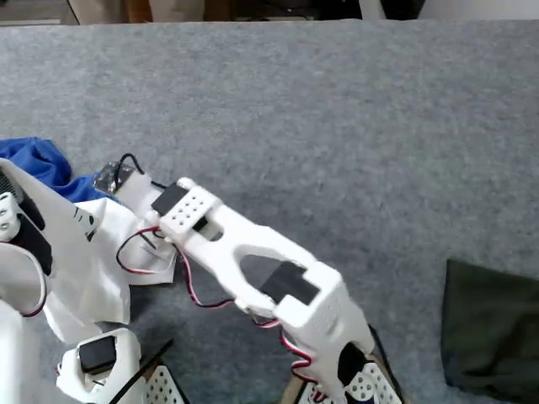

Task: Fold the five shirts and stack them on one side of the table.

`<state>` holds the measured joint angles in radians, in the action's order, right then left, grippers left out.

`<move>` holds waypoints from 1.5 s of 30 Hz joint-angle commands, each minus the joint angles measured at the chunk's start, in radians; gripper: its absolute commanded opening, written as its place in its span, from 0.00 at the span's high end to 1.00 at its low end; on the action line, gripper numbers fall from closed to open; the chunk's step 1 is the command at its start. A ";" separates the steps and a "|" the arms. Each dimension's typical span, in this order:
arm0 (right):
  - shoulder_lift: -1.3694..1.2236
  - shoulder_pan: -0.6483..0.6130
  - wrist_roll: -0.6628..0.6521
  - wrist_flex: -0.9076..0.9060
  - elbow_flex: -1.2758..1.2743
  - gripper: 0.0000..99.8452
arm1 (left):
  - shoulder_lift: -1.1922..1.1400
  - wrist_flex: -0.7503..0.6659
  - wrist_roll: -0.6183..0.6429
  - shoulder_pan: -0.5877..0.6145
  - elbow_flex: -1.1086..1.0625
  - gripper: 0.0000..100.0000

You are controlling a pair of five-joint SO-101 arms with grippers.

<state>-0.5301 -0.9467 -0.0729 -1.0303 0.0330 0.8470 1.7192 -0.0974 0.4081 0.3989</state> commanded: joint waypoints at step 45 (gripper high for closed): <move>0.274 1.079 -0.706 -0.729 0.128 1.00 | -0.012 -0.488 0.006 -0.178 -0.769 0.98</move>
<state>-0.3966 0.0245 -0.7173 -1.7607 0.1941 0.8332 1.2543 -0.0974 0.2516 -0.3836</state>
